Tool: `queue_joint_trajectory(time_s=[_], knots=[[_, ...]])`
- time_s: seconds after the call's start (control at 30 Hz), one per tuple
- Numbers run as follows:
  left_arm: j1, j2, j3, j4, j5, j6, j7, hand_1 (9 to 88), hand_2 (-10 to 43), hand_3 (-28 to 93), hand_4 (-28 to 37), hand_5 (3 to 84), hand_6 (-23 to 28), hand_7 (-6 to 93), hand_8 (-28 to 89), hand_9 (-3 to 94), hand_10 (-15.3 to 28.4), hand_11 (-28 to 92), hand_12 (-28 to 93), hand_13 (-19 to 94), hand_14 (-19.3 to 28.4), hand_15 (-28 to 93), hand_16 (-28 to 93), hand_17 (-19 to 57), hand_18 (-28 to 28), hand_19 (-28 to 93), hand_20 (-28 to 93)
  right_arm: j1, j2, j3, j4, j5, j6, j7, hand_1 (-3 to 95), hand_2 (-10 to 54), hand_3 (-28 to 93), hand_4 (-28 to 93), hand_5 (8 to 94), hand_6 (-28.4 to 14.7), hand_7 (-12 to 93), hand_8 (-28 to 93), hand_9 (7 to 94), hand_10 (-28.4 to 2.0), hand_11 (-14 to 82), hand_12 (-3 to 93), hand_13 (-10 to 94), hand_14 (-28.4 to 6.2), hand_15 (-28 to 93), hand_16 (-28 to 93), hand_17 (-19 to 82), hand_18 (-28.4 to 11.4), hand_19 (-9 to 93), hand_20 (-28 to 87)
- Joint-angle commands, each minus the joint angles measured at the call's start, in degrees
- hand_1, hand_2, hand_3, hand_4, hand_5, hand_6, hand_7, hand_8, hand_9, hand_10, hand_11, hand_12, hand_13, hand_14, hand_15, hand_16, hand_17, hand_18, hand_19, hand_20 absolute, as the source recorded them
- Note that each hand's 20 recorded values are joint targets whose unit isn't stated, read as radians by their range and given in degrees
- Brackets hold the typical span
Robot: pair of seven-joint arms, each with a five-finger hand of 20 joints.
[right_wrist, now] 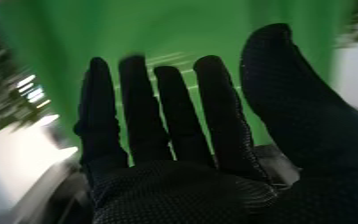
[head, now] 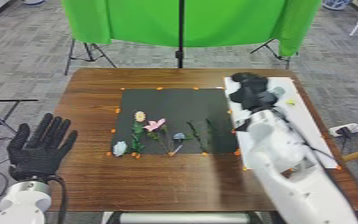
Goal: Arrange flowers
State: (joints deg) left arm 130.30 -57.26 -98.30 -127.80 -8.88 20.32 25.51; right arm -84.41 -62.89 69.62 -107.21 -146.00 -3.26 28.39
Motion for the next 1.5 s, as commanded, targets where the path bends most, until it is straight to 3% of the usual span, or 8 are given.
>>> queue_joint_trajectory(time_s=[0.03, 0.23, 0.53, 0.63, 0.77, 0.9, 1.2, 1.5], knots=[[1.54, -0.26, -0.32, -0.05, -0.13, -0.03, 0.74, 26.4, 11.9, 77, -28.3, 44.7, 9.2, 13.9, -11, 39.1, 14.1, 21, 10, 31, 13.2, 23, -4, -5.9, 13.4, 32, 12, 4.93, 7.43, 9.15, 13.05, 3.55, -4.91, 0.6, 51.3, -9.5, 83, -28, 48.7, -1.1, 15, -13, 42.3, -12.5, 8.6, 12.5, 33, -15.5, 18, 19, 12, -18.8, 57, 24], [2.22, 0.56, -0.25, -0.27, -0.53, 0.42, 1.36, 26.7, 12.0, 77, -28.3, 44.8, 9.1, 14.0, -11, 39.2, 14.2, 21, 10, 31, 13.1, 23, -4, -5.9, 13.4, 32, 12, 10.95, 6.14, 6.66, 20.51, 2.6, -9.86, 0.06, 52.9, -9.5, 80, -28, 52.1, 1.3, 16, -13, 49.2, -10.3, 9.1, 12.6, 42, -12.3, 16, 21, 16, -17.5, 57, 24], [1.23, -0.44, 0.37, 0.07, 1.87, 0.73, -1.06, 26.5, 12.2, 77, -28.3, 44.4, 9.2, 13.9, -11, 38.7, 14.1, 21, 10, 31, 13.2, 23, -4, -6.0, 13.4, 32, 12, 12.91, 3.79, 4.33, 28.2, -0.41, -13.15, -1.11, 54.6, -9.5, 78, -28, 54.4, 3.0, 17, -14, 50.0, -7.7, 8.5, 12.4, 49, -9.0, 18, 23, 19, -17.3, 63, 28], [0.67, -0.66, 0.81, 0.14, 2.9, 0.64, -1.07, 26.5, 12.2, 77, -28.3, 44.4, 9.2, 13.9, -11, 38.6, 14.1, 21, 10, 30, 13.3, 23, -4, -6.0, 13.4, 32, 12, 12.24, 3.56, 3.87, 29.07, -1.01, -12.3, 1.5, 55.3, -9.5, 77, -28, 59.4, 3.0, 18, -14, 56.0, -8.6, 10.0, 13.2, 54, -8.2, 21, 23, 21, -17.9, 65, 30], [0.52, -0.64, 0.93, 0.2, 2.59, 0.63, -1.06, 26.4, 12.2, 77, -28.3, 44.4, 9.2, 13.8, -11, 38.6, 14.3, 21, 10, 30, 13.3, 23, -3, -6.1, 13.4, 32, 12, 11.31, 3.67, 3.55, 29.59, -1.49, -10.25, 2.84, 59.5, -9.5, 71, -28, 66.1, 2.3, 20, -12, 66.8, -10.4, 14.1, 17.0, 63, -6.4, 24, 33, 25, -18.8, 69, 35], [0.95, -0.69, 0.84, 0.15, 2.05, 0.71, -0.61, 26.4, 12.2, 77, -28.3, 44.4, 9.2, 13.7, -11, 38.6, 14.3, 21, 10, 31, 13.2, 23, -3, -6.2, 13.4, 33, 12, 10.69, 3.57, 3.47, 30.16, -1.63, -7.1, 2.93, 64.0, -9.5, 66, -28, 72.0, 1.7, 25, -3, 77.3, -9.7, 7.1, 30.4, 69, -4.6, 23, 41, 27, -19.4, 72, 40], [2.19, -0.17, 0.03, -0.39, 1.64, 1.03, 0.93, 26.5, 12.2, 77, -28.3, 44.6, 9.3, 13.6, -11, 38.7, 14.2, 21, 10, 31, 13.3, 23, -4, -6.2, 13.4, 33, 12, 9.0, 7.03, -1.03, 17.09, 3.36, -1.03, -2.25, 64.4, -9.5, 68, -28, 76.2, 2.0, 33, -1, 85.1, -8.9, 9.1, 41.2, 74, -4.6, 28, 47, 30, -20.3, 76, 44], [0.82, -0.08, 1.37, -0.05, 3.98, 2.51, -0.16, 26.5, 12.2, 77, -28.3, 44.9, 9.3, 13.7, -11, 39.1, 14.3, 21, 10, 31, 13.2, 23, -4, -6.1, 13.4, 33, 12, 9.99, 6.53, -12.78, 5.29, -0.97, -0.7, -15.2, 63.5, -9.5, 70, -28, 75.9, 1.5, 33, 0, 84.6, -9.6, 9.6, 41.8, 72, -5.4, 30, 46, 29, -20.0, 76, 45]])
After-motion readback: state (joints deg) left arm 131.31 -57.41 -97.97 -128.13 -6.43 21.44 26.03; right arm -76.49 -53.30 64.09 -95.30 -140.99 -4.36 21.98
